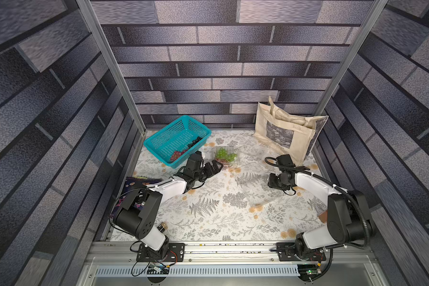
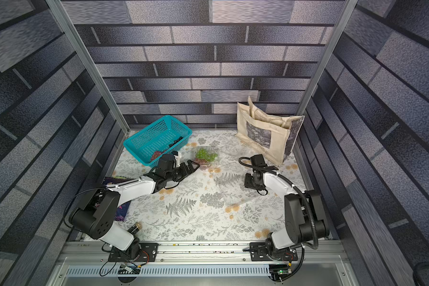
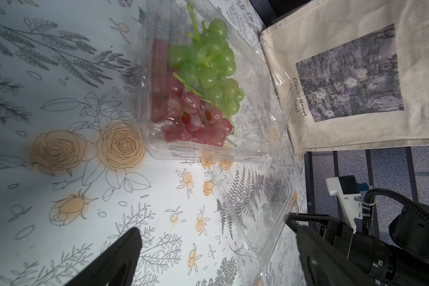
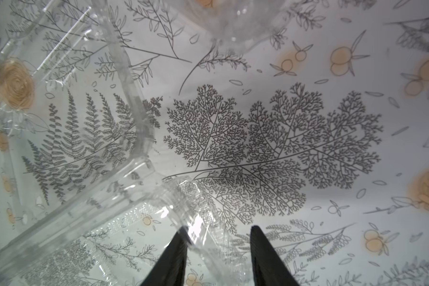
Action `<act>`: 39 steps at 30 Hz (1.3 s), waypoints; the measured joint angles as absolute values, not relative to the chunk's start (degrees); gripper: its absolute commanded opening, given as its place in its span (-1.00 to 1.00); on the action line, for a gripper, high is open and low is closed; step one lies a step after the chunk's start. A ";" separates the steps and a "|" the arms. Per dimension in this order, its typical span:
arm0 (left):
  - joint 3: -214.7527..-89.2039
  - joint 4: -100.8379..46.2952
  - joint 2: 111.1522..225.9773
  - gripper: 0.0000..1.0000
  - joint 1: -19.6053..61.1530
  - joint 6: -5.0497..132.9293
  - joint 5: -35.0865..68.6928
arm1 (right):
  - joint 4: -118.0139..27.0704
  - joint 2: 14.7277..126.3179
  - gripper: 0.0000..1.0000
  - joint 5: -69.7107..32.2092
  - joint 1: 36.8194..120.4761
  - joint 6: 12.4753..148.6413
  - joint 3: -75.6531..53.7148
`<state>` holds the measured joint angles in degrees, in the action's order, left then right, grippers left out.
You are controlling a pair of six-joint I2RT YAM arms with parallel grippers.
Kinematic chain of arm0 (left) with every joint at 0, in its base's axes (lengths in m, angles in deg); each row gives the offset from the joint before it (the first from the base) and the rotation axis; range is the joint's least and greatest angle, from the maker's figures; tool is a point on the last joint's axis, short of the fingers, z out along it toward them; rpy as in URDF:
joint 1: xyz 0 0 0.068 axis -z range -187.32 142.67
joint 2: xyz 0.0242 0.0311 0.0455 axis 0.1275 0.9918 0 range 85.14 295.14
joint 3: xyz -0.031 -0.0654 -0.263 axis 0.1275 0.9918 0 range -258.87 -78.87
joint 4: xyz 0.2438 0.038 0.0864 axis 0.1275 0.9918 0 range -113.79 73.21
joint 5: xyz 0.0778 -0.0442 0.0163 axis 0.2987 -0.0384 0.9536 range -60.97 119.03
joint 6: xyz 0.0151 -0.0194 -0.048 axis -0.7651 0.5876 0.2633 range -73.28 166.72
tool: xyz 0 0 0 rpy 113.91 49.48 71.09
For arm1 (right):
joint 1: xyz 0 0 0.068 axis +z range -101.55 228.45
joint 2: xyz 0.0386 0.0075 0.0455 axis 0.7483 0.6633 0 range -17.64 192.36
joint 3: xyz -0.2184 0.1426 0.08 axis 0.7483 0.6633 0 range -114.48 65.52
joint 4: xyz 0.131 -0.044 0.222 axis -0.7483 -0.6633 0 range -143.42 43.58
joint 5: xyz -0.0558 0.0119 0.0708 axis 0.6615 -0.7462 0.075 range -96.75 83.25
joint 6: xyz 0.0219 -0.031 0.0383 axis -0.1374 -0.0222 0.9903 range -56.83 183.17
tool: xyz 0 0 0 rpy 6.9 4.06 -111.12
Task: Pack grapes into containers
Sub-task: Pick up the packing box from the center of the board.
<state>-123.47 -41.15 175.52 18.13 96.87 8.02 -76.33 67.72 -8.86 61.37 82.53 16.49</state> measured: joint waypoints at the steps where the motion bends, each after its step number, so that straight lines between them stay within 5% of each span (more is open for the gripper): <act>1: -123.47 -41.15 175.52 1.00 18.15 96.87 8.02 | -76.20 67.74 -0.26 -9.06 61.37 82.46 16.53; 10: -123.49 -41.13 175.63 1.00 18.37 96.89 8.02 | -74.72 68.79 -0.76 -10.15 61.37 82.18 16.51; 39: -128.33 -38.75 179.11 1.00 15.85 98.49 8.39 | -76.14 62.02 -0.98 -14.57 61.37 81.24 15.15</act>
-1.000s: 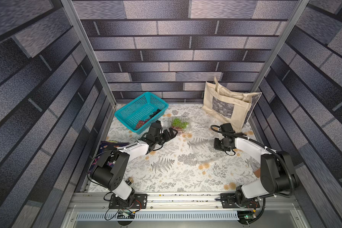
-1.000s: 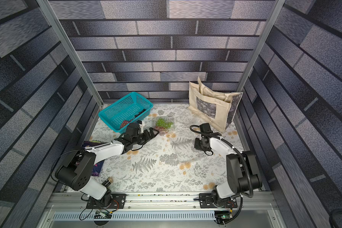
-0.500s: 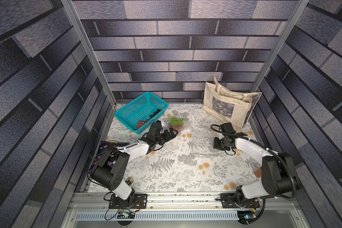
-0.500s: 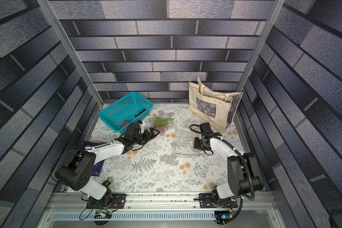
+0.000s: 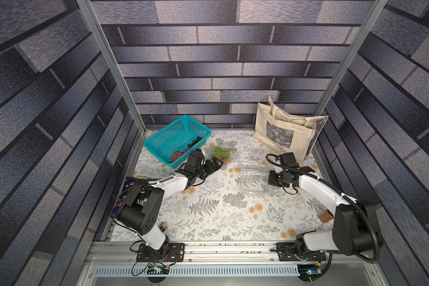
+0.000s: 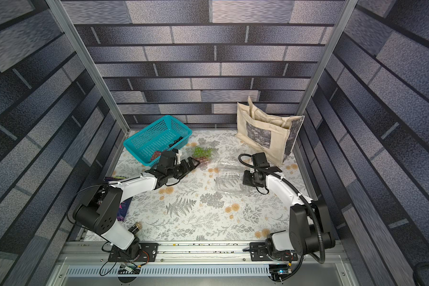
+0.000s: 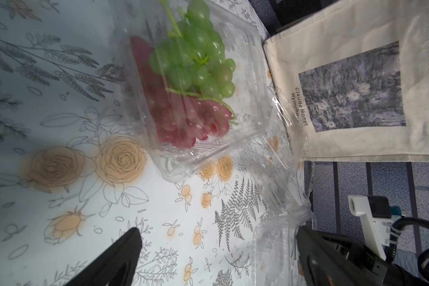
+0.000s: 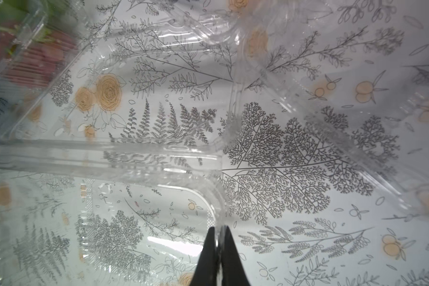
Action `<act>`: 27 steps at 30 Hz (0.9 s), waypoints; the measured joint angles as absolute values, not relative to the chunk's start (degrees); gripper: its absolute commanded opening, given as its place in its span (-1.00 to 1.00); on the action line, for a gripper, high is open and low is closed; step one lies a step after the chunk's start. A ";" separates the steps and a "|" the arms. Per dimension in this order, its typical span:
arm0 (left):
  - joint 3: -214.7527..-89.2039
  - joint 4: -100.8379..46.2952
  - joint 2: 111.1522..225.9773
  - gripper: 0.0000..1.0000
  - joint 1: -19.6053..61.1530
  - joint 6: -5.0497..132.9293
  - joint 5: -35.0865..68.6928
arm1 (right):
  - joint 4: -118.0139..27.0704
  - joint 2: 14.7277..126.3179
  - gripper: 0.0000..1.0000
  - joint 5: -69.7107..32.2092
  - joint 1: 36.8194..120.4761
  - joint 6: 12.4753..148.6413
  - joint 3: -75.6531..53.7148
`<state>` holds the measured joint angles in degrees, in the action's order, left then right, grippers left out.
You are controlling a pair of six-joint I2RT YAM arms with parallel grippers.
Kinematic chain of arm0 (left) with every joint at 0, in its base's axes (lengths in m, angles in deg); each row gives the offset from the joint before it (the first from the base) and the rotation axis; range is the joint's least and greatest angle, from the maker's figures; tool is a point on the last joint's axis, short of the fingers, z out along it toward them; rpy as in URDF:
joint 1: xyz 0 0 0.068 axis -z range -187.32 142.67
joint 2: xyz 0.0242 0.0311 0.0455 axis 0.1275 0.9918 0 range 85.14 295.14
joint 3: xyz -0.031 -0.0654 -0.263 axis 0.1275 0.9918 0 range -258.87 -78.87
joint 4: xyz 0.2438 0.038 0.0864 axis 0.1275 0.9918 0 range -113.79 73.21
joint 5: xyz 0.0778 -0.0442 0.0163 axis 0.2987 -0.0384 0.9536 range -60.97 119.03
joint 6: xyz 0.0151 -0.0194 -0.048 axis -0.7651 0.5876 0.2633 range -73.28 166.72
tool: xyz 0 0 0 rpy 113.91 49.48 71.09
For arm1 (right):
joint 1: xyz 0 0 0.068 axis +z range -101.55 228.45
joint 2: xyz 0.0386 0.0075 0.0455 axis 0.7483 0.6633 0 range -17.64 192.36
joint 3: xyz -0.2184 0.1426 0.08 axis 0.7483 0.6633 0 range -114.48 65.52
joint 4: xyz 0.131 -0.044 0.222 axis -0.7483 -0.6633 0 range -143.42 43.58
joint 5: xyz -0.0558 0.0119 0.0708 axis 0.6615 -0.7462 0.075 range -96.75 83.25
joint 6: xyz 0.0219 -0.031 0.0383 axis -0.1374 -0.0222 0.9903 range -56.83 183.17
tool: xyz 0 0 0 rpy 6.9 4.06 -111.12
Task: Pack grapes into containers
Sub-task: Pick up the packing box from the center of the board.
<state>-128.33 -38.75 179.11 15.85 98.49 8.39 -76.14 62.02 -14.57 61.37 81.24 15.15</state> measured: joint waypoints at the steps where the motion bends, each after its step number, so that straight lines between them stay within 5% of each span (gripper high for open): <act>1: -128.98 -38.31 179.68 1.00 15.20 98.60 8.48 | -76.14 62.02 -0.98 -15.00 61.37 81.13 14.78; 27: -155.91 -32.08 201.47 1.00 11.61 97.53 8.19 | -75.20 61.80 -1.00 -23.61 62.88 78.51 3.35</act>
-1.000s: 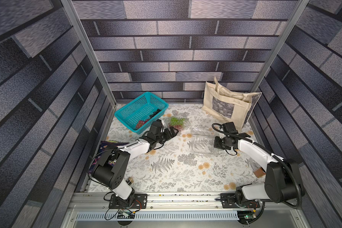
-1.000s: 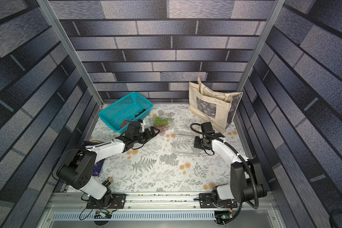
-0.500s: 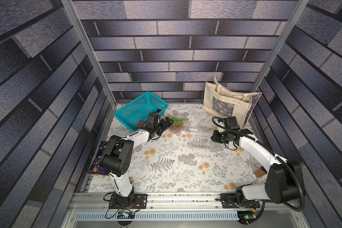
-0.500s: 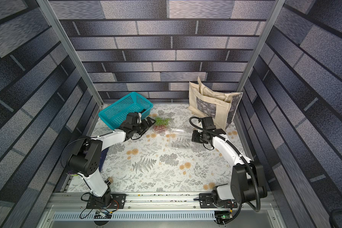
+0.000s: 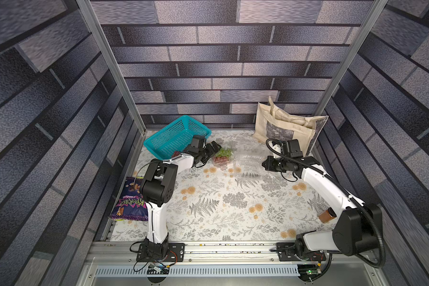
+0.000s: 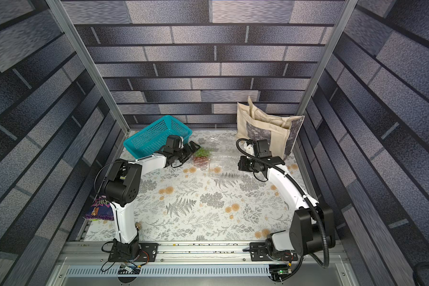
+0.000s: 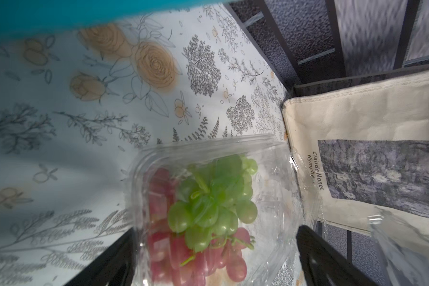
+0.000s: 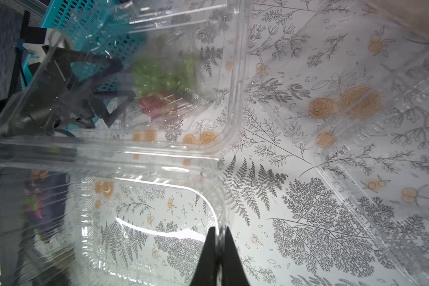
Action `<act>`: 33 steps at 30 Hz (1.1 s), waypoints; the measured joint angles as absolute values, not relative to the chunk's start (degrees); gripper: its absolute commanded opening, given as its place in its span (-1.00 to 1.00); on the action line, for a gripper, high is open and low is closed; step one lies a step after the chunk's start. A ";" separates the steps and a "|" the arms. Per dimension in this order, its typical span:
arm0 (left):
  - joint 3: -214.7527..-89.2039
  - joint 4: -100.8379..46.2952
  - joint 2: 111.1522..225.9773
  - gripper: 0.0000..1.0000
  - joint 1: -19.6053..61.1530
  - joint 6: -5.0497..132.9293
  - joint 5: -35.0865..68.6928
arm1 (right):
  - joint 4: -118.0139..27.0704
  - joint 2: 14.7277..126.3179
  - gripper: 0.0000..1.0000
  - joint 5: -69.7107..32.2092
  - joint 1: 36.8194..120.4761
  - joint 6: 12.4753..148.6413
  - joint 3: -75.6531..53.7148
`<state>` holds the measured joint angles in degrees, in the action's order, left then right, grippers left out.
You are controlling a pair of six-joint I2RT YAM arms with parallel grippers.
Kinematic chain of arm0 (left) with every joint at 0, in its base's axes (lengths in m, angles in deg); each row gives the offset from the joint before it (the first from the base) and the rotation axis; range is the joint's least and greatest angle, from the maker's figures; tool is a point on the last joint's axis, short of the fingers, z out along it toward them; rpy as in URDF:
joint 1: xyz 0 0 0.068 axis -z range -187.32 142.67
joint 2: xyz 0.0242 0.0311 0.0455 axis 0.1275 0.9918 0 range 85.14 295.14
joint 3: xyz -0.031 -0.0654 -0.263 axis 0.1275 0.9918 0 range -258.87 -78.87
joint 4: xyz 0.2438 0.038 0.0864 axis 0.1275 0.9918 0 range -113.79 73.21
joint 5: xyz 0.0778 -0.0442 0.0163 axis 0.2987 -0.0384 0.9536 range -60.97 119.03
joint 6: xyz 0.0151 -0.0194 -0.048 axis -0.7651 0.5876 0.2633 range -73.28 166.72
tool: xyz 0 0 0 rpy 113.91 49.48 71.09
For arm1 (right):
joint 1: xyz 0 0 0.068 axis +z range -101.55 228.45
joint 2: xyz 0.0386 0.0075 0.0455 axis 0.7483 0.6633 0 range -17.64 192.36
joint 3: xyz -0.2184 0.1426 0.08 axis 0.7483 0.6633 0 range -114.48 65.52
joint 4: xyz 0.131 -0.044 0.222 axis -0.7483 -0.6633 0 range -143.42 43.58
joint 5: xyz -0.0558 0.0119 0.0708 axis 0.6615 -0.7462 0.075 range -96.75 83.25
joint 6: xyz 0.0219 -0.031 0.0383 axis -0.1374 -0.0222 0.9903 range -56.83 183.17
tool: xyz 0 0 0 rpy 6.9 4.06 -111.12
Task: Pack grapes into containers
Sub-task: Adjust the packing box at the center of the board.
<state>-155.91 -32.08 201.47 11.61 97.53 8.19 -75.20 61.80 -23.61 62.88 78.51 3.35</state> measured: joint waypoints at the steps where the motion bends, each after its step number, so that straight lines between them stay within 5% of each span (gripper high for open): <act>1: -157.55 -31.69 202.37 1.00 11.61 97.39 8.19 | -75.18 61.75 -1.00 -23.66 63.04 78.51 3.28; 14: -162.60 -29.16 205.75 1.00 12.53 96.08 6.47 | -74.02 64.73 -1.00 -22.17 66.29 78.59 2.93; 33: -147.36 -21.75 180.46 1.00 4.77 90.73 6.51 | -68.49 78.08 -0.97 -15.90 71.62 79.34 -0.87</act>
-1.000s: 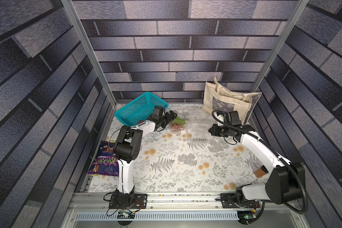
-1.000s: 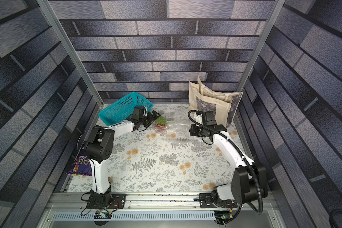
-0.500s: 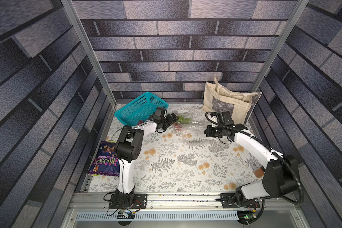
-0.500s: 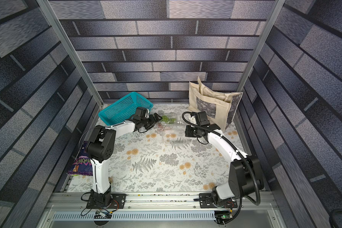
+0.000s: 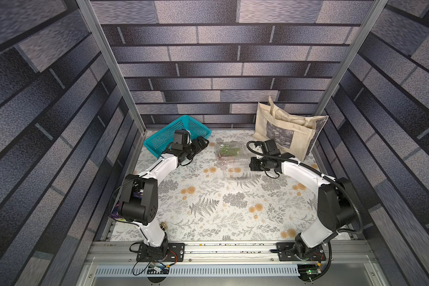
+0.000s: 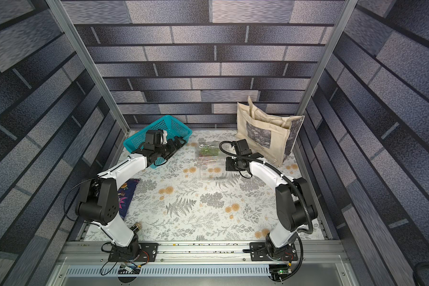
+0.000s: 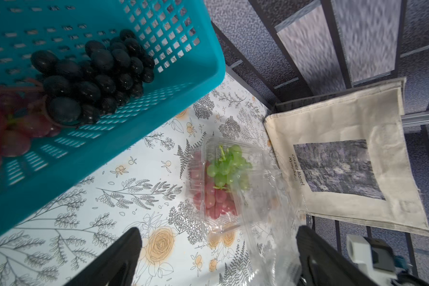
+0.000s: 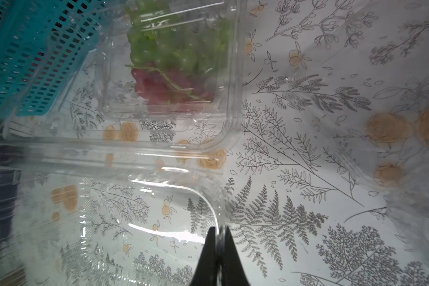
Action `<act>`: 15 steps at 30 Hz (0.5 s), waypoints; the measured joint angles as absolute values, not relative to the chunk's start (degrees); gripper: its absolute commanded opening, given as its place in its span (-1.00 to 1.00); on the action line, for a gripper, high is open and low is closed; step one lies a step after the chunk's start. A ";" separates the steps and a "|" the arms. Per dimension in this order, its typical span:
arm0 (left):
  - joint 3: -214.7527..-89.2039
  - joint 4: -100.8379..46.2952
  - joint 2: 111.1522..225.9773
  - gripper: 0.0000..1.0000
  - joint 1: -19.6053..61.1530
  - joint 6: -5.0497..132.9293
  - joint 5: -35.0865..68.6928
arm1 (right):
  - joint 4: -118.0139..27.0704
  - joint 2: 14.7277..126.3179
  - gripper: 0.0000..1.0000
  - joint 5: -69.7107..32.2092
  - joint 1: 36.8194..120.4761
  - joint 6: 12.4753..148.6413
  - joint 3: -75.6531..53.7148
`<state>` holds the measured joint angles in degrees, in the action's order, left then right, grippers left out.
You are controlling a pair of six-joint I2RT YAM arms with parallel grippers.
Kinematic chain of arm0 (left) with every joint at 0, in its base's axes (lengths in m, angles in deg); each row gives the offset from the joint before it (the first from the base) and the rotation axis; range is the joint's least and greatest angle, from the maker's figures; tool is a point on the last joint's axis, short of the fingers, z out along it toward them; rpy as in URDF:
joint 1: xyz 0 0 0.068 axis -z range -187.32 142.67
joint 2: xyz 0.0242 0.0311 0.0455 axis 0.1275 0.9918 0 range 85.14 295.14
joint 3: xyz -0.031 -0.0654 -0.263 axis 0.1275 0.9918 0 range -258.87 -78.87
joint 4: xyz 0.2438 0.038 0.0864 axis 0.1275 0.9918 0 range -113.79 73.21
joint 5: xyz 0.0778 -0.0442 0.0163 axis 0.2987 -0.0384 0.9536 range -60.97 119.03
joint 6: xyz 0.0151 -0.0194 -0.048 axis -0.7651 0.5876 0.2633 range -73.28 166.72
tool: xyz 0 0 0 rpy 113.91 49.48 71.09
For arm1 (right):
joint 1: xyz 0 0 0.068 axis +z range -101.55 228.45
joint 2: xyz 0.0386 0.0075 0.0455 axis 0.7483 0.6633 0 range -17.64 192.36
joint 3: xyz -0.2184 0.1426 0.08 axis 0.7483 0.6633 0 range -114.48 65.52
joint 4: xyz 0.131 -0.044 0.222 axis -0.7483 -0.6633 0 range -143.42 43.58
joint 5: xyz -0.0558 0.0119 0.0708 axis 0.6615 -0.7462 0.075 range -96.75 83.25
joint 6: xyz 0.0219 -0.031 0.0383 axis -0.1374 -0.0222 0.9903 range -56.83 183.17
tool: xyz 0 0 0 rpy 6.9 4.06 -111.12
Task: Pack grapes into containers
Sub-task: Adjust the packing box at the center of the board.
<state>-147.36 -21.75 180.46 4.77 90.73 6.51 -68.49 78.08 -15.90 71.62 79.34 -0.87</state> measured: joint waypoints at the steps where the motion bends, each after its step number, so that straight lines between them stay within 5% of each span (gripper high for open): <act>1: -146.77 -21.40 178.98 1.00 4.73 90.55 6.51 | -68.36 79.00 -0.96 -15.55 71.80 79.32 -0.89; 15: -142.14 -18.01 166.28 1.00 -1.24 88.87 5.42 | -67.98 85.53 -0.75 -12.55 73.68 77.22 -3.14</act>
<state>-142.14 -18.01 166.28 -1.24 88.87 5.42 -67.98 85.53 -12.55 73.68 77.22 -3.14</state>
